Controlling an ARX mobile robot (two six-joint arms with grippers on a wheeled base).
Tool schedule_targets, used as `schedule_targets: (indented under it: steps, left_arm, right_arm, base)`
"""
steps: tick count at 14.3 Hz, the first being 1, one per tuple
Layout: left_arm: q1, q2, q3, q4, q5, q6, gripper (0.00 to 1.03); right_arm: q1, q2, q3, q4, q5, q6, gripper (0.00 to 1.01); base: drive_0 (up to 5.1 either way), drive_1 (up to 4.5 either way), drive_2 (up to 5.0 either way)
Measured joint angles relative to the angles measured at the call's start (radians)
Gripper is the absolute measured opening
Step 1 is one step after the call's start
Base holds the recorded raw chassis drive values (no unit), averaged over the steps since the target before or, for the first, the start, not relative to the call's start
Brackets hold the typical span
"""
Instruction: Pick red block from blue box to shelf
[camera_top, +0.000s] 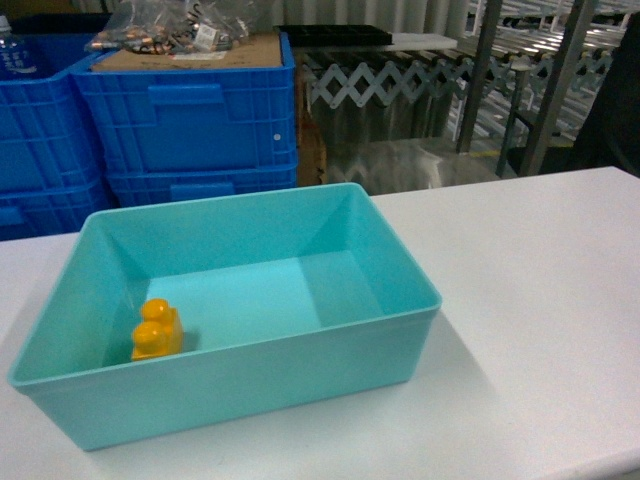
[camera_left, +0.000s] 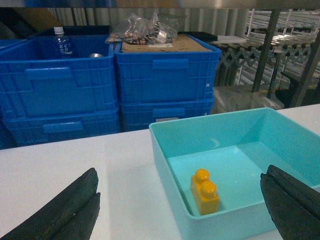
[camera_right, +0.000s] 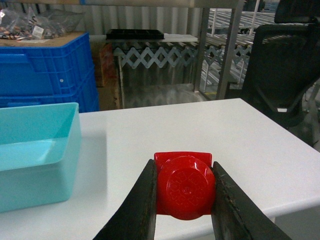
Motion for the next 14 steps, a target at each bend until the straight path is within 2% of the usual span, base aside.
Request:
schedule_targets:
  steps: [14]
  left_arm:
    - [0.000, 0.000, 0.000, 0.000, 0.000, 0.000, 0.98]
  right_arm:
    - [0.000, 0.000, 0.000, 0.000, 0.000, 0.000, 0.22]
  base:
    - [-1.5, -1.46, -1.5]
